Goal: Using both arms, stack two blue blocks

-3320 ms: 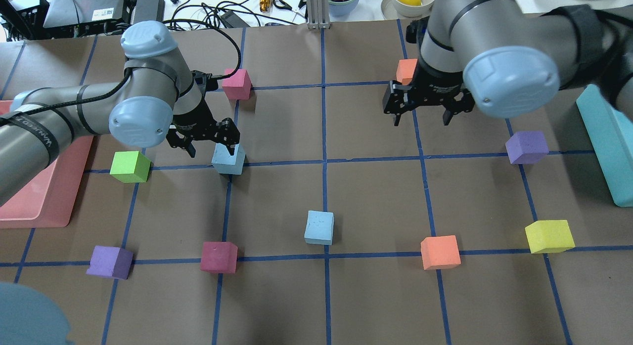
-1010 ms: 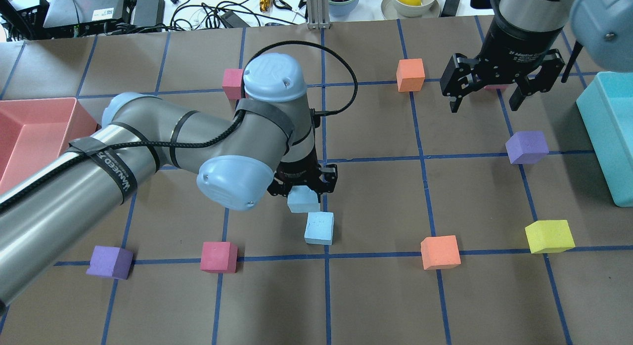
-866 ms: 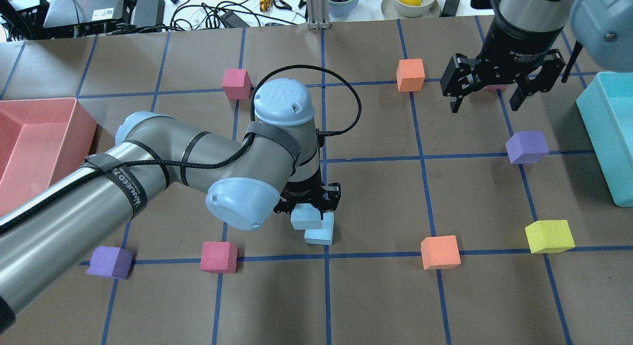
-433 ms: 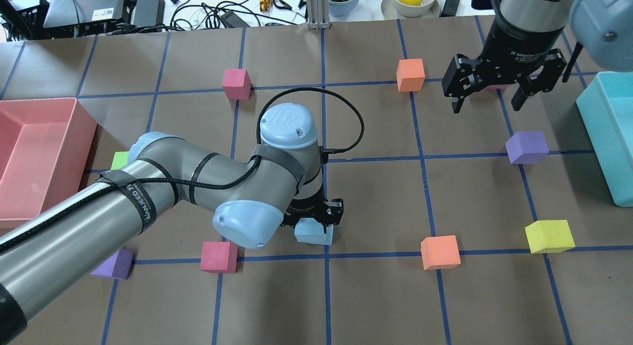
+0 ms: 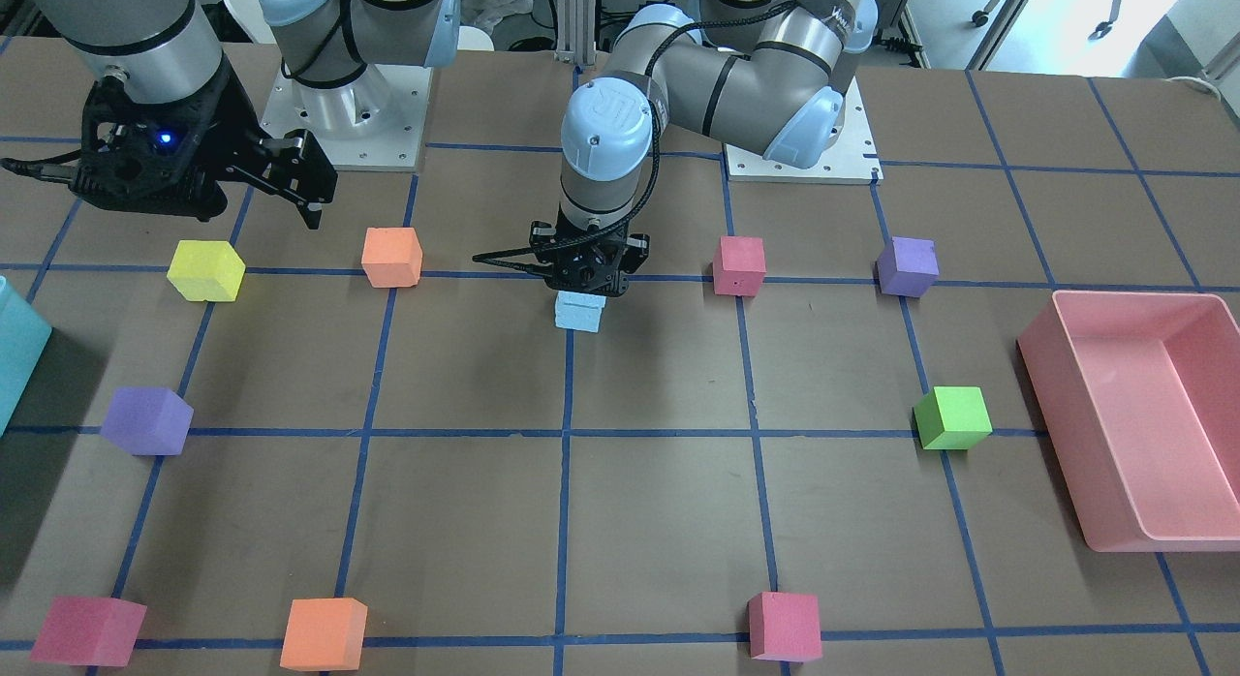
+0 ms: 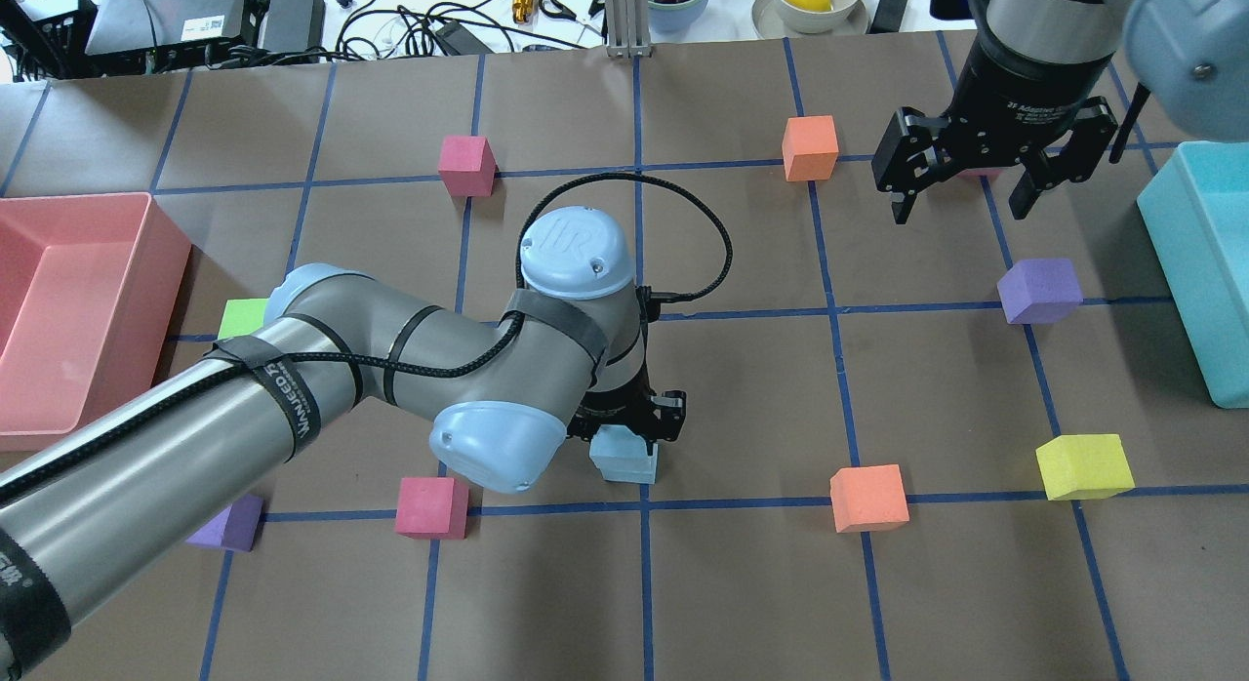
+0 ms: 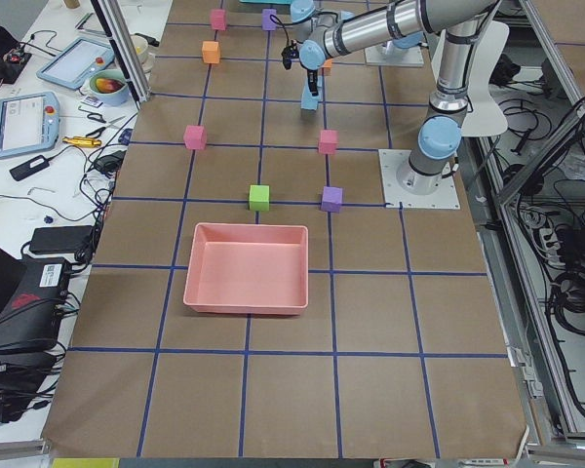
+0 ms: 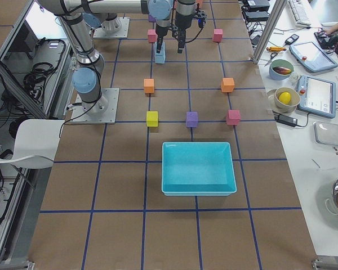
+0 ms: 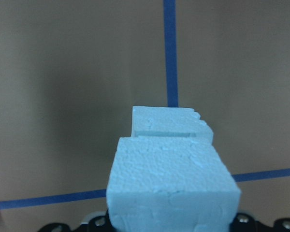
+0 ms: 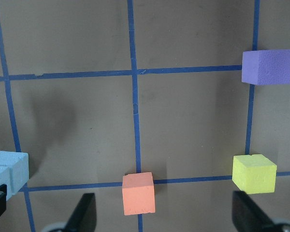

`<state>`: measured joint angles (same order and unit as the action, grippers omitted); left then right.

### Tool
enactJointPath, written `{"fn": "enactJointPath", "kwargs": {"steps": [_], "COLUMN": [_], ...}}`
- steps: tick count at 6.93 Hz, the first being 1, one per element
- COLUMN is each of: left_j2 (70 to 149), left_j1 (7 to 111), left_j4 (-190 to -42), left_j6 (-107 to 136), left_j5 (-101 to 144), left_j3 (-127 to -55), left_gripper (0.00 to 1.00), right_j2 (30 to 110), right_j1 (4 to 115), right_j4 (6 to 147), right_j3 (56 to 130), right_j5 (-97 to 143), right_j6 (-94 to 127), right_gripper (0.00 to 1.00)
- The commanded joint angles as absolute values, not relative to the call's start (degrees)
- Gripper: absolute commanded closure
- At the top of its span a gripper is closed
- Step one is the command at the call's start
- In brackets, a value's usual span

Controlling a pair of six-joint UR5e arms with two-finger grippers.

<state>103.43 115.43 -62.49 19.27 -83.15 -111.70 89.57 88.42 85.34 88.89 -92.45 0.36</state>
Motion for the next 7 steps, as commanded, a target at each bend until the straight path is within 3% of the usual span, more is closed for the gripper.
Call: {"fn": "enactJointPath", "kwargs": {"steps": [1,2,5,7], "left_j2": [103.6,103.6,100.8,97.3], "left_j1": [115.6,115.6,114.4,109.1], "left_j4": [-61.7,-61.7,-61.7,-75.8], "left_j6": [19.3,19.2,19.3,18.5], "left_j5": [-83.1,-83.1,-82.3,-81.2], "left_j3": [-112.1,-112.0,-110.2,-98.0], "left_gripper": [0.77,0.01,0.0,0.0], "right_j2": [89.6,89.6,89.2,89.2], "right_j1": [88.4,88.5,88.4,88.5], "right_j4": [85.3,85.4,85.9,85.9], "right_j3": [88.9,88.9,88.6,88.5], "right_j5": [-92.3,-91.8,-91.7,-91.6], "right_j6": [0.4,0.4,0.4,0.4], "right_gripper": [0.0,0.0,0.0,0.0]}}
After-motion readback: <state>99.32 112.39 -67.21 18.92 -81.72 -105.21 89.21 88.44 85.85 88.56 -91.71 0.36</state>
